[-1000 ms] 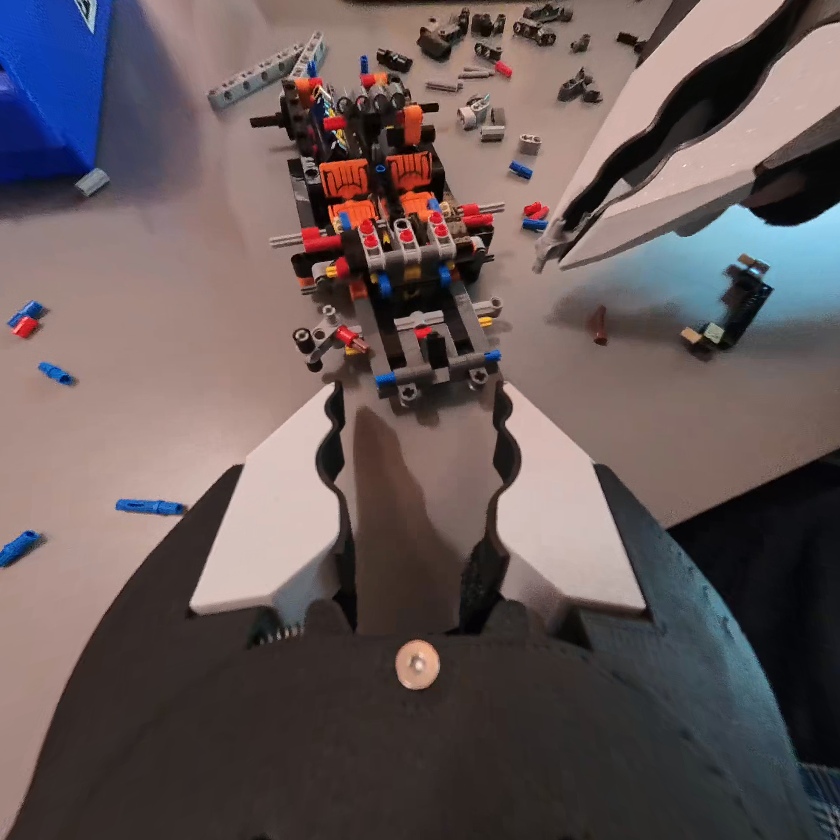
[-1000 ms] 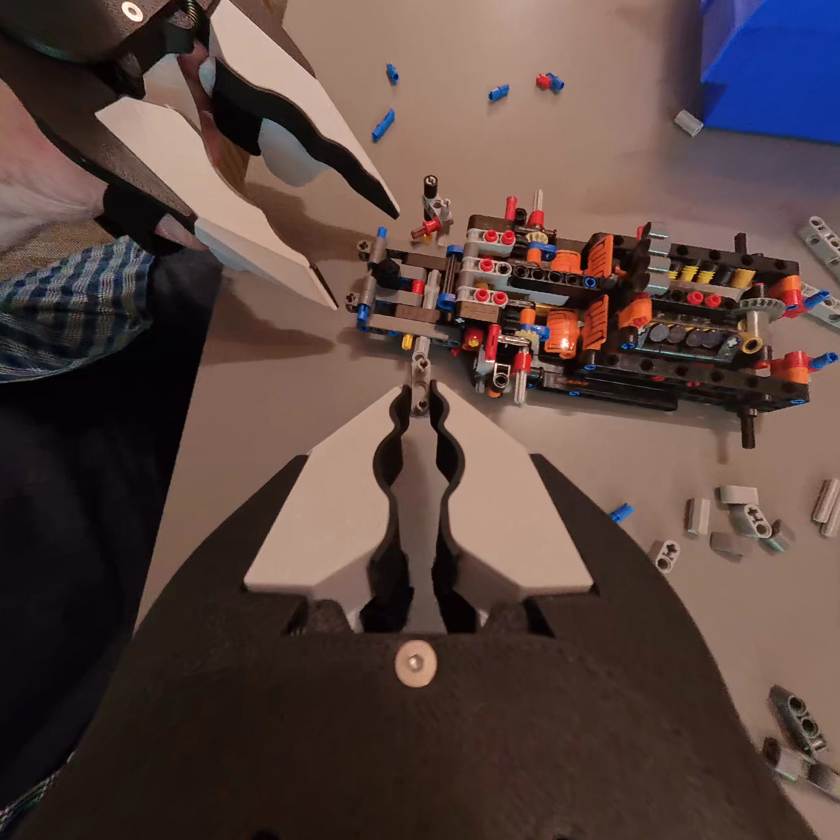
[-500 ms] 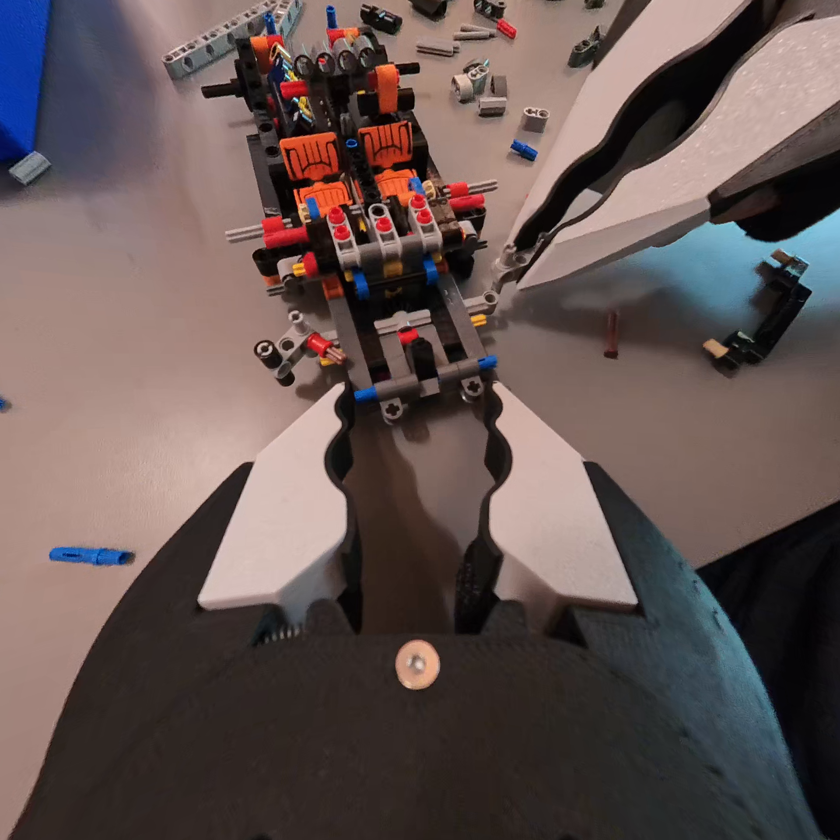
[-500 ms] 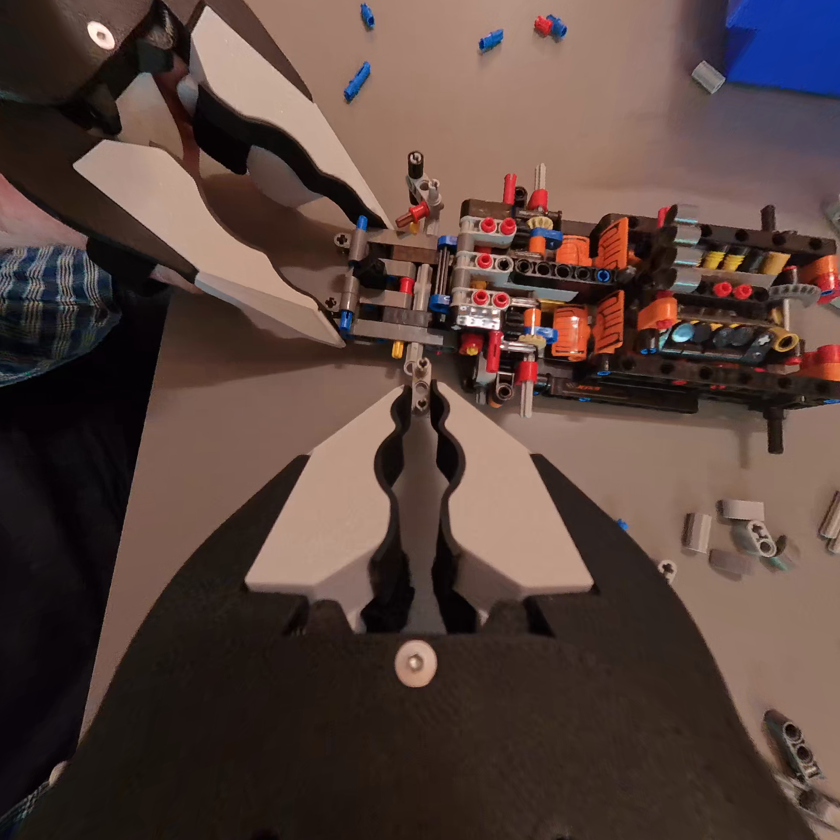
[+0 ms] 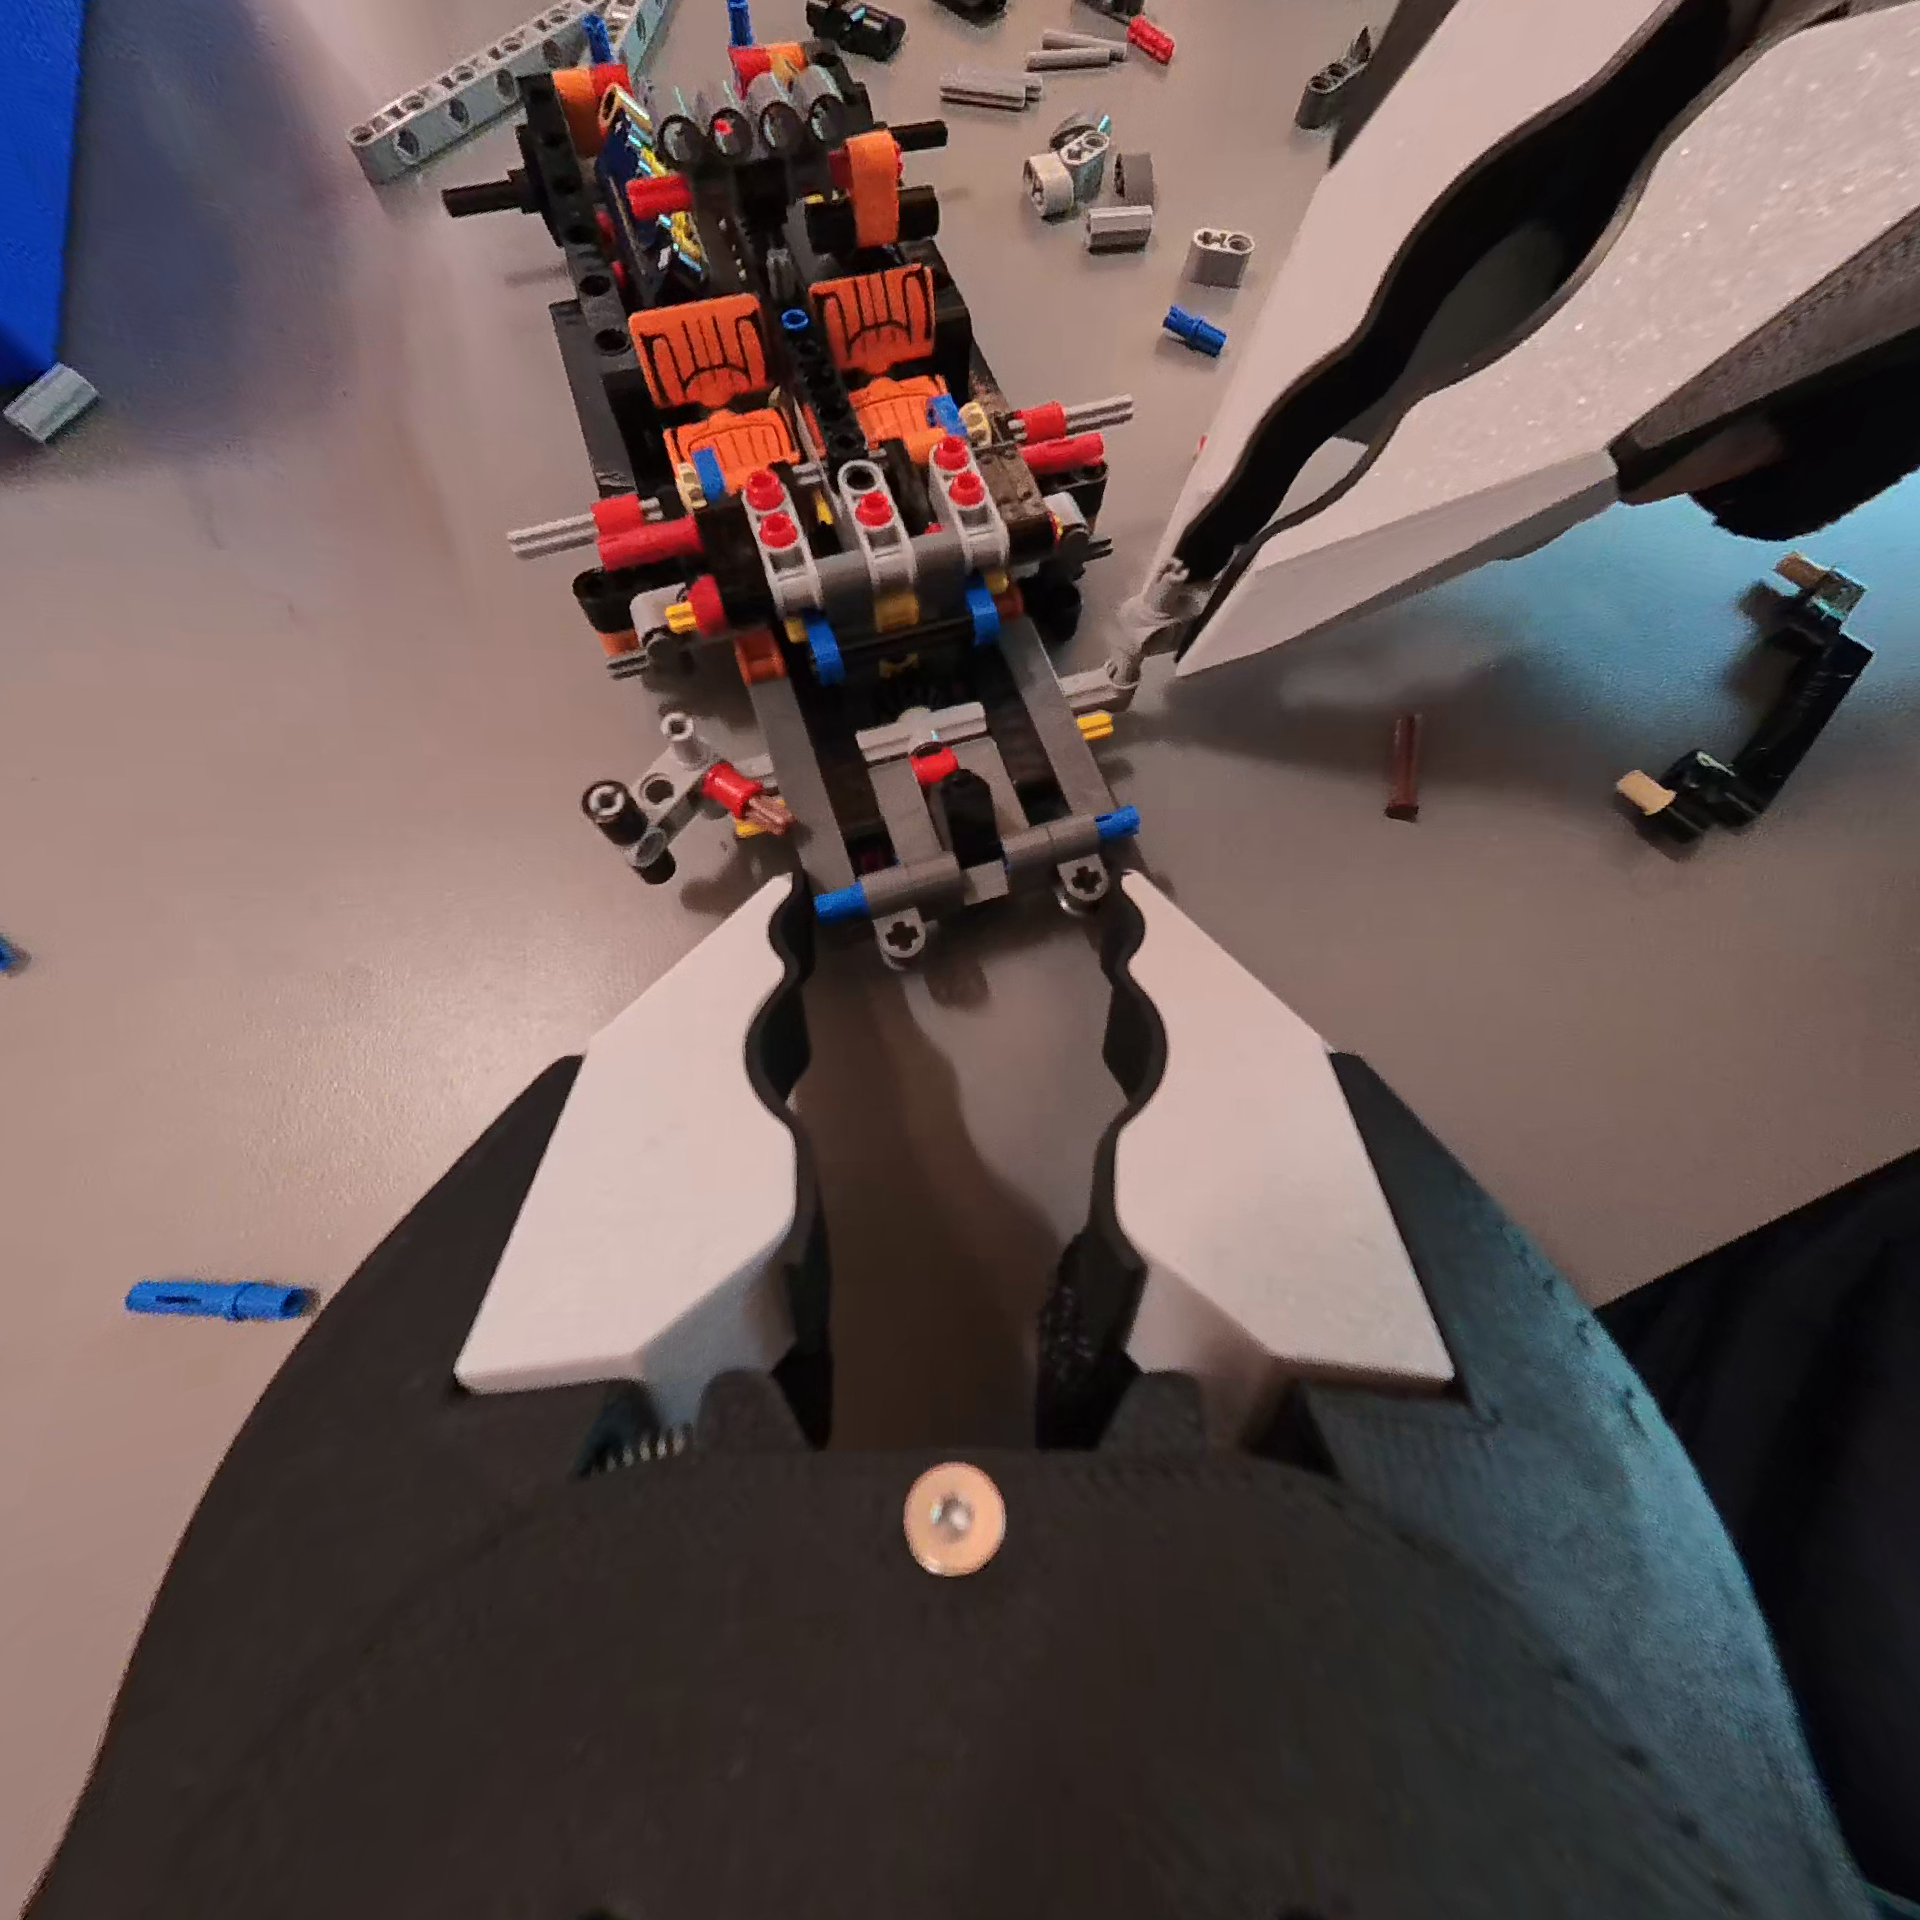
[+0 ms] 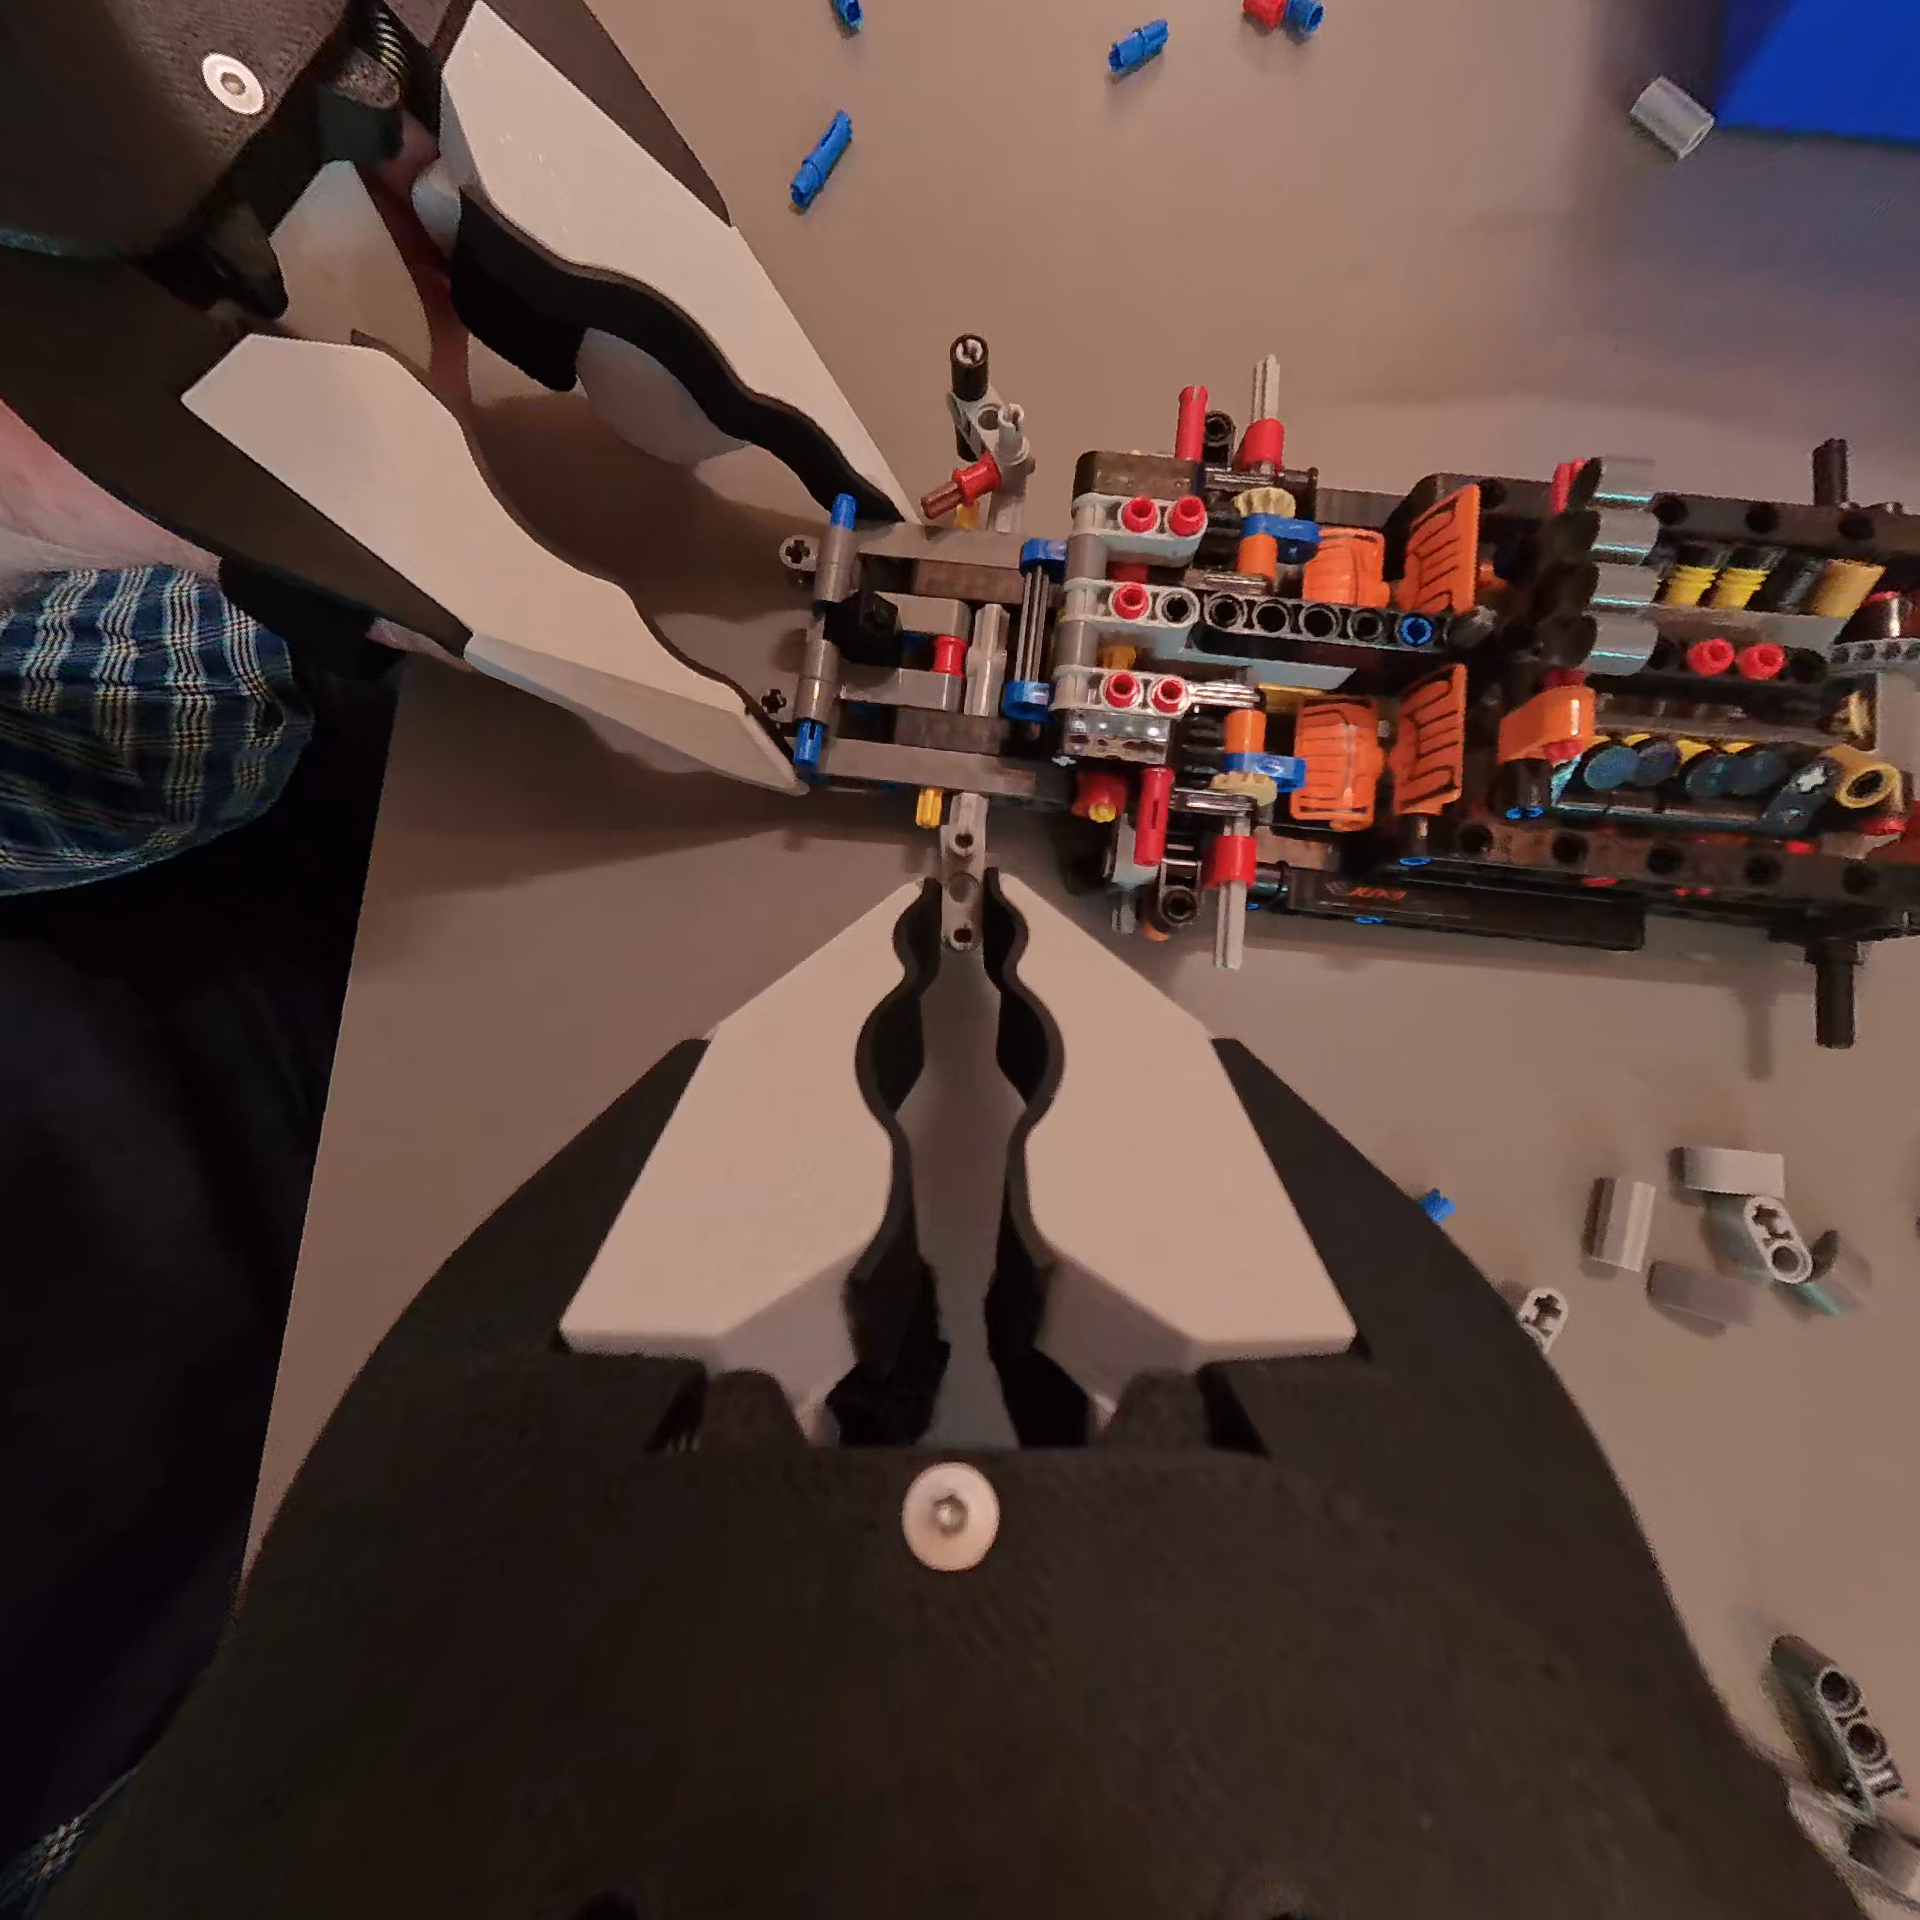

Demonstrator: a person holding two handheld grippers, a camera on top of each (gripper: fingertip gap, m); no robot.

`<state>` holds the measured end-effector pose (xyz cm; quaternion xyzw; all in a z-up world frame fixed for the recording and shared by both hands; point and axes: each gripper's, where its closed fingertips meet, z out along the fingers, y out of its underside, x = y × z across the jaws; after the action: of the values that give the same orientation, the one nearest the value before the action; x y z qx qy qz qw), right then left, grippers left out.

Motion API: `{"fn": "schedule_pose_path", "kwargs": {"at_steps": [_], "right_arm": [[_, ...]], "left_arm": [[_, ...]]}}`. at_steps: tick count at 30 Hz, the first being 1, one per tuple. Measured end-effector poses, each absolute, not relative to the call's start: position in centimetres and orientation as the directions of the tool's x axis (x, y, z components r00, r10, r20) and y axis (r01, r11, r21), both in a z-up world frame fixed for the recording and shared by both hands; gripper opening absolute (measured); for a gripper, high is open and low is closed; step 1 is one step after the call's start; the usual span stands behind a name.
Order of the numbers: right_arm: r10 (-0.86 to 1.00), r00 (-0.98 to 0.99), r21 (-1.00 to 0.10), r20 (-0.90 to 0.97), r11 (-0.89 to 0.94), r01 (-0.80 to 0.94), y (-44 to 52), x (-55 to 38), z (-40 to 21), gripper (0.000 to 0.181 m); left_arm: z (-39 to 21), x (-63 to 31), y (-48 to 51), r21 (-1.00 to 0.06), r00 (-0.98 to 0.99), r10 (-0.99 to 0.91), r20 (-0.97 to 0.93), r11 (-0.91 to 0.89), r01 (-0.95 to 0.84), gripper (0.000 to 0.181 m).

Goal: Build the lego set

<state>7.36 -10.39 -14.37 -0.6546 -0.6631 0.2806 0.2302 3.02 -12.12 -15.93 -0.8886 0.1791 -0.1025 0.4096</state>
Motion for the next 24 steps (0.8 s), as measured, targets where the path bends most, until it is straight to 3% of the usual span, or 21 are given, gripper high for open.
{"fn": "schedule_pose_path", "kwargs": {"at_steps": [1, 24], "right_arm": [[0.997, -0.033, -0.669, -0.066, -0.020, 0.743, -10.4, 7.4, -14.4, 0.004], [0.994, -0.110, -0.393, -0.019, 0.094, 0.915, -10.4, 7.6, -14.8, 0.004]], "left_arm": [[-15.9, 3.0, -12.1, -0.764, 0.914, -0.404, 0.035, -0.600, -0.236, 0.055], [-13.9, 2.2, -13.1, -0.795, 0.881, -0.473, 0.029, -0.545, -0.266, 0.049]]}}
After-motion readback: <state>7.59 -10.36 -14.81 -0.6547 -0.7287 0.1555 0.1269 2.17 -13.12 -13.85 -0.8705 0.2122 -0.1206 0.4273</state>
